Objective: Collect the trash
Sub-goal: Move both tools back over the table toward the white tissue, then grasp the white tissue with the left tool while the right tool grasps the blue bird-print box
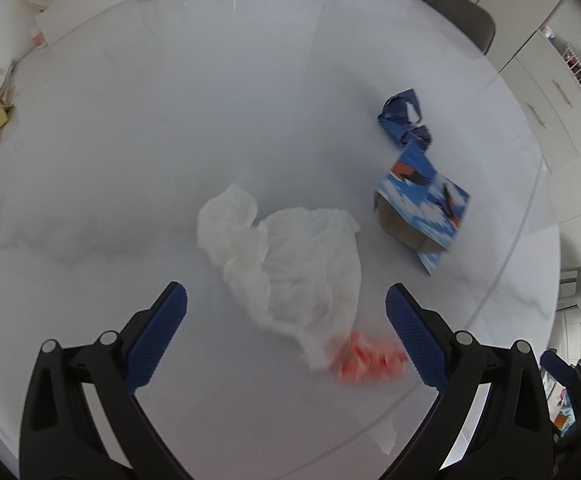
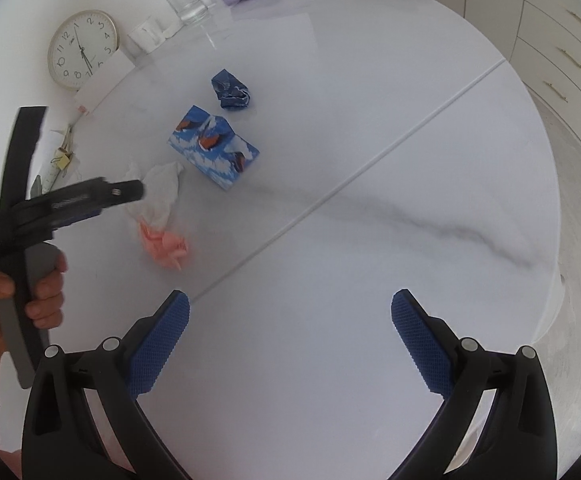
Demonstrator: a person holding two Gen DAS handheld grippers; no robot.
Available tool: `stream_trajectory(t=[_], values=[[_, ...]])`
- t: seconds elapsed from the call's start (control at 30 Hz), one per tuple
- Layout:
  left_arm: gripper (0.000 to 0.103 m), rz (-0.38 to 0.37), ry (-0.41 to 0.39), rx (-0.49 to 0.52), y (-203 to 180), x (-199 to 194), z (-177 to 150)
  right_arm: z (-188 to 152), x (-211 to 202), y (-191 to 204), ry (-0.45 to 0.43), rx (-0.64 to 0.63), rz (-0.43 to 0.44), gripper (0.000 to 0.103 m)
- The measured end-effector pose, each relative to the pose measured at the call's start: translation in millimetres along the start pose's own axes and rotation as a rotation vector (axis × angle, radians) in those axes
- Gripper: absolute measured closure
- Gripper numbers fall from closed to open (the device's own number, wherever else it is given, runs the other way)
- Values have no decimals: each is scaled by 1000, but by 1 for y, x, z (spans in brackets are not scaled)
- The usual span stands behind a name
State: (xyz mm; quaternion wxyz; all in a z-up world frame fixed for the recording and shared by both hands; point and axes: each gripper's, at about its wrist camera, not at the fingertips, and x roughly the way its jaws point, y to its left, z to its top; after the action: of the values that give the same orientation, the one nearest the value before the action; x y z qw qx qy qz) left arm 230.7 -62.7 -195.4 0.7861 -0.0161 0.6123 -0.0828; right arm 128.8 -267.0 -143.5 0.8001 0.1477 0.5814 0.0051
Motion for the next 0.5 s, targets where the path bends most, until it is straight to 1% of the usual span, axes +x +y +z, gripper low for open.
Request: stream_trajectory(t=[0.17, 0.23, 0.27, 0.33, 0.37, 0.43, 0.47, 0.5], values=[[9, -2, 25, -23, -8, 20, 7, 19, 15, 6, 17, -18, 1, 3], [19, 9, 27, -27, -8, 26, 11, 26, 19, 8, 21, -24, 4, 3], [20, 17, 33, -29, -9, 28, 12, 28, 21, 9, 22, -26, 5, 3], [29, 34, 24, -31, -9, 28, 12, 32, 23, 10, 23, -29, 9, 3], [31, 42, 20, -27, -10, 28, 12, 35, 25, 10, 24, -34, 12, 3], [39, 55, 20, -12, -11, 26, 13, 38, 27, 12, 23, -44, 15, 3], [42, 59, 19, -9, -11, 26, 12, 39, 27, 13, 23, -47, 15, 3], [48, 67, 14, -5, -11, 25, 13, 40, 28, 14, 25, -54, 15, 3]])
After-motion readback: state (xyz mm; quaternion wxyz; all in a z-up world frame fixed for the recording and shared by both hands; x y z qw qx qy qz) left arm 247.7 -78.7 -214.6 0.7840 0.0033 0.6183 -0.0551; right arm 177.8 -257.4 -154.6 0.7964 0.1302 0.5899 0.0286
